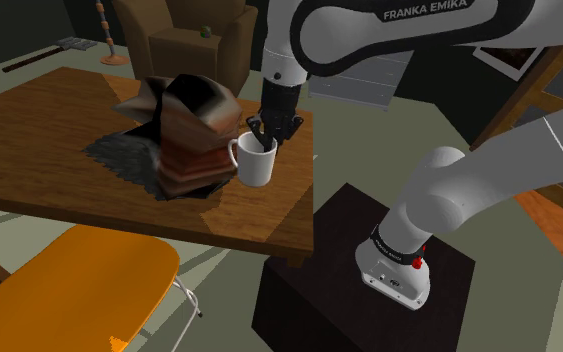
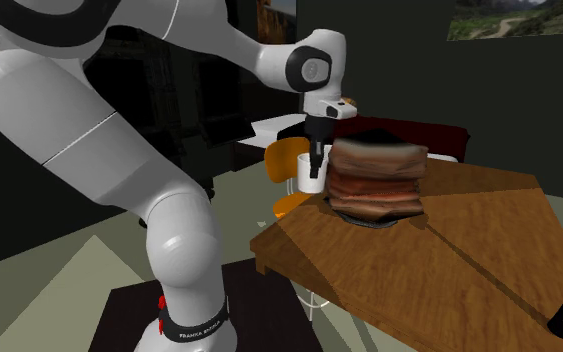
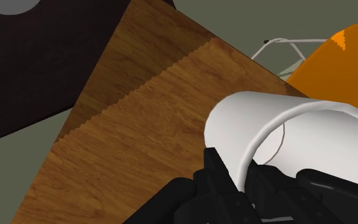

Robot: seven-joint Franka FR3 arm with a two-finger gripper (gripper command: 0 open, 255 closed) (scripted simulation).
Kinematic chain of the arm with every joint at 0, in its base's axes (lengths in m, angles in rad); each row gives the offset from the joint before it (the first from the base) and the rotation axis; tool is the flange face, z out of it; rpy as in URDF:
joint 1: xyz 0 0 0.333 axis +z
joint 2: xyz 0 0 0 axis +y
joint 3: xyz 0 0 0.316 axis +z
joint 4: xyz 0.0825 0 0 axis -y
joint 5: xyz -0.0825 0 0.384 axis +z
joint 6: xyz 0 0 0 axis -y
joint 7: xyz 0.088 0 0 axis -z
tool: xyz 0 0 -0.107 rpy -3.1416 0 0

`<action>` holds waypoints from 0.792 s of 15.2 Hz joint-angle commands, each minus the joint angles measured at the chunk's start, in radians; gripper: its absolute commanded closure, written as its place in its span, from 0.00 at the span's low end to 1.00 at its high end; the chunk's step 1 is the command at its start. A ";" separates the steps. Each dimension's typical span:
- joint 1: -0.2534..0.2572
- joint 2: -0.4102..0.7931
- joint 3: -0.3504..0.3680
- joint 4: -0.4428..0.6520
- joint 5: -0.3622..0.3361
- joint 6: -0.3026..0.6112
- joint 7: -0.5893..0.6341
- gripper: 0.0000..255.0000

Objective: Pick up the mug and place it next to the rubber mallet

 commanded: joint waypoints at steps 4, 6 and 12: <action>-0.004 -0.013 -0.012 0.060 -0.009 -0.073 0.004 1.00; -0.005 -0.015 -0.015 0.085 -0.012 -0.100 0.006 1.00; -0.008 -0.017 -0.026 0.163 -0.022 -0.180 0.013 1.00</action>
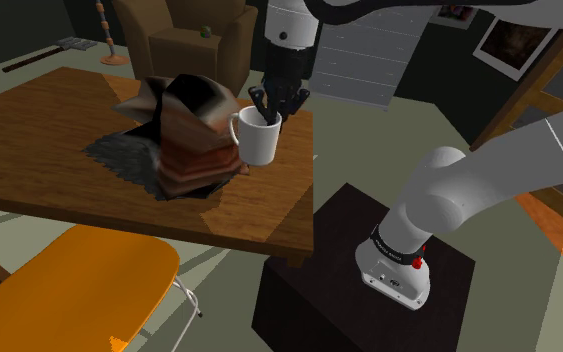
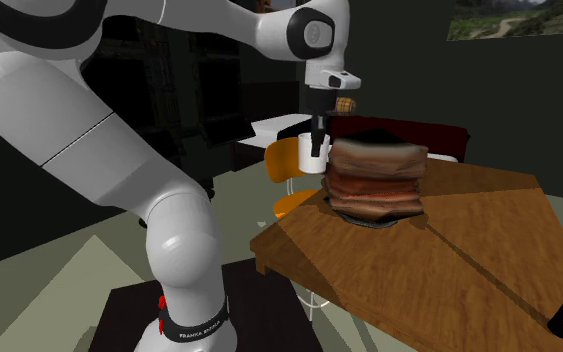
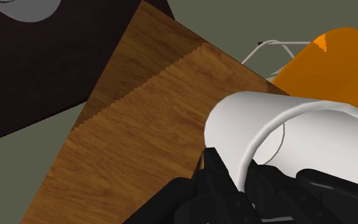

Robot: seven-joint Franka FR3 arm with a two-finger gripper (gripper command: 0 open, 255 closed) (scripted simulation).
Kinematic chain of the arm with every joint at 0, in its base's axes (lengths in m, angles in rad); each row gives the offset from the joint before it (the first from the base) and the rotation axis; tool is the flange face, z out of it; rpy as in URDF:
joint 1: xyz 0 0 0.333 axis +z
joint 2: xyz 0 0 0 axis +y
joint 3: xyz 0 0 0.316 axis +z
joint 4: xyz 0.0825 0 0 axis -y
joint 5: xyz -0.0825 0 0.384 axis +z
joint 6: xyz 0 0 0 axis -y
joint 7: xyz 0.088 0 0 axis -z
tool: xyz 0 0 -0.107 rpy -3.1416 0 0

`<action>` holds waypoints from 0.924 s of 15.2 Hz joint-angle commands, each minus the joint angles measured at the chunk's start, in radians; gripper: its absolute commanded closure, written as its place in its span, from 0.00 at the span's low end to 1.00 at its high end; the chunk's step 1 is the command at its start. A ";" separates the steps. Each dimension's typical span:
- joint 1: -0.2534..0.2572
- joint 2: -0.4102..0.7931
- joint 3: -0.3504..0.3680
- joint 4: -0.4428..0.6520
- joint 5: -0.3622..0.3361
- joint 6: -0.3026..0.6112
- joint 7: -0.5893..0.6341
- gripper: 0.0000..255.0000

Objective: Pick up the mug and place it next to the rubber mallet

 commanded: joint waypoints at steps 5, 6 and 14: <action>-0.003 0.004 -0.009 0.084 -0.008 -0.080 0.008 1.00; -0.004 0.005 -0.010 0.098 -0.010 -0.093 0.009 1.00; -0.009 0.026 -0.020 0.221 -0.020 -0.195 0.020 1.00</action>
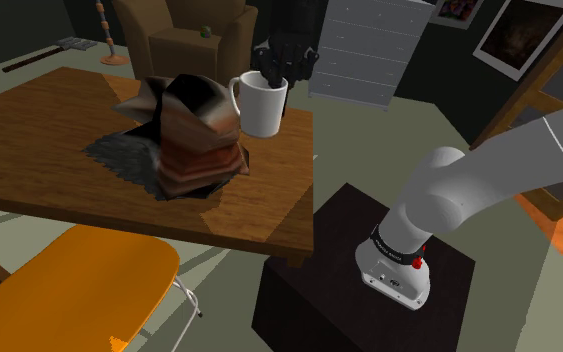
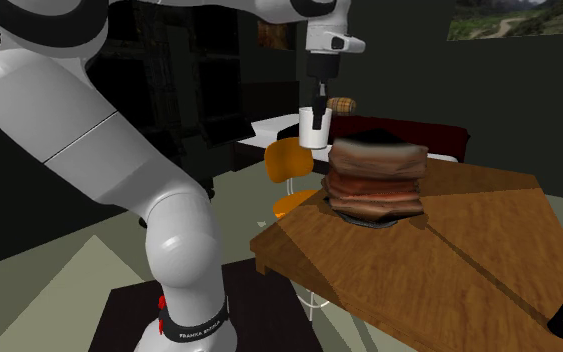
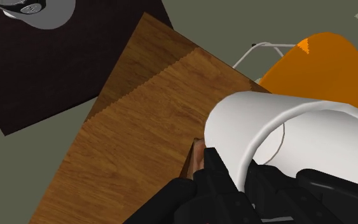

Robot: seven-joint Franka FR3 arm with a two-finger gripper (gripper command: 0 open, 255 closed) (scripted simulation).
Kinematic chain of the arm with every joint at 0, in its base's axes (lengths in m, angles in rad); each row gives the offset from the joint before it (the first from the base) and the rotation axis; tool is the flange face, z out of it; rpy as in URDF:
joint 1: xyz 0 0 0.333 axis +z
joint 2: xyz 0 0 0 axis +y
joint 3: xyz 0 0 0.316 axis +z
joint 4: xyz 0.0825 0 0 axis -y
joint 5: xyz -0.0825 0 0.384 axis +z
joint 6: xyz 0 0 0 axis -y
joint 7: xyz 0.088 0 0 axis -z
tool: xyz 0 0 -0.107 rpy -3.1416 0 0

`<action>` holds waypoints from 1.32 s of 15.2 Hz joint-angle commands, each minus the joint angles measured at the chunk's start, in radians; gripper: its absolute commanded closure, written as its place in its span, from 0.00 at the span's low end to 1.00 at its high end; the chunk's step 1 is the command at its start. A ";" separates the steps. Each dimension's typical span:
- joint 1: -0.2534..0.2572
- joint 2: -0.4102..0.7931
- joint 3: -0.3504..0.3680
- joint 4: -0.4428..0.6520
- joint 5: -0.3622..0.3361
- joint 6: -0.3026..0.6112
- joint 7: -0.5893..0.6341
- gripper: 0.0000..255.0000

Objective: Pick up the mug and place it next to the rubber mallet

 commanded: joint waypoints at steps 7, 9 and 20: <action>-0.005 0.033 -0.007 0.136 -0.010 -0.103 0.013 1.00; -0.006 0.043 -0.008 0.172 -0.012 -0.128 0.016 1.00; -0.012 0.107 -0.012 0.368 -0.022 -0.260 0.036 1.00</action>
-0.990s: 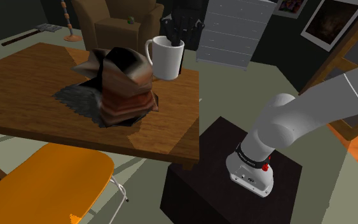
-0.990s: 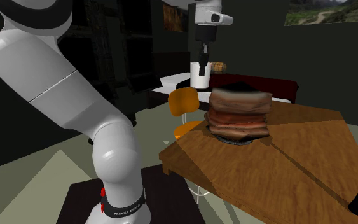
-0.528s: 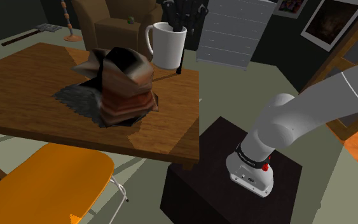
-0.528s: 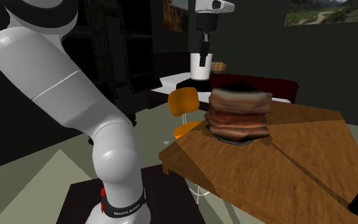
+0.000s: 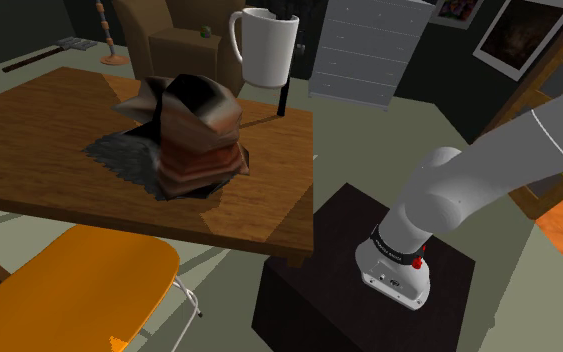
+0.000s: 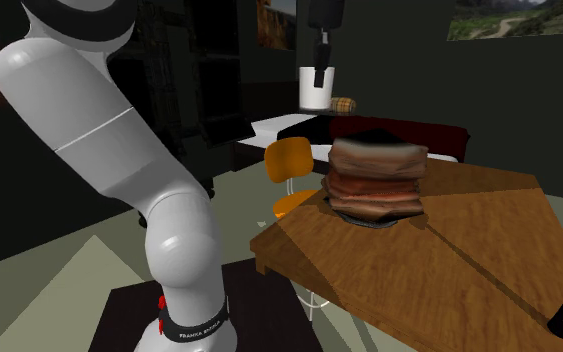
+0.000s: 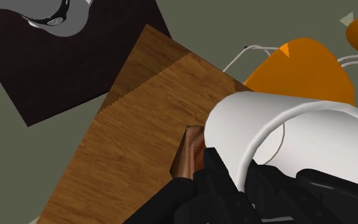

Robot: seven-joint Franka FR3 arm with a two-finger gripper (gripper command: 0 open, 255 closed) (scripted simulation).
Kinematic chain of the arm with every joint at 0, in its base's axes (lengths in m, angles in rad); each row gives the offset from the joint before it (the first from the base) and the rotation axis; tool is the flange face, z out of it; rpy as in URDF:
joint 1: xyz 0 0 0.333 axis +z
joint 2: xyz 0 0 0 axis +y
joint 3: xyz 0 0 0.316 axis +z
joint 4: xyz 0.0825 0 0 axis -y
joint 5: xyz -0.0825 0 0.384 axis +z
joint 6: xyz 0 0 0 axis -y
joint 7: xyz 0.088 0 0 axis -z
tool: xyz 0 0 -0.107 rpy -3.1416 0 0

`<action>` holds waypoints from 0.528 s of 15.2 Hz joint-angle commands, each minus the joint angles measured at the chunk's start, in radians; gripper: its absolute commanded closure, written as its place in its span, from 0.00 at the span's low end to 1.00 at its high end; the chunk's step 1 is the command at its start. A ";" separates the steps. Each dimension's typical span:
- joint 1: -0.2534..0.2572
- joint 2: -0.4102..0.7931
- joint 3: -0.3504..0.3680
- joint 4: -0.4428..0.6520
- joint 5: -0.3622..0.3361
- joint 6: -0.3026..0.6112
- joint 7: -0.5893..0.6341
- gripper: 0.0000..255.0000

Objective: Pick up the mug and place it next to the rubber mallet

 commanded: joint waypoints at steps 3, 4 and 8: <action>-0.021 0.060 -0.041 0.054 -0.030 -0.003 -0.060 1.00; -0.028 0.079 -0.054 0.069 -0.038 -0.002 -0.080 1.00; -0.055 0.164 -0.103 0.144 -0.069 -0.001 -0.157 1.00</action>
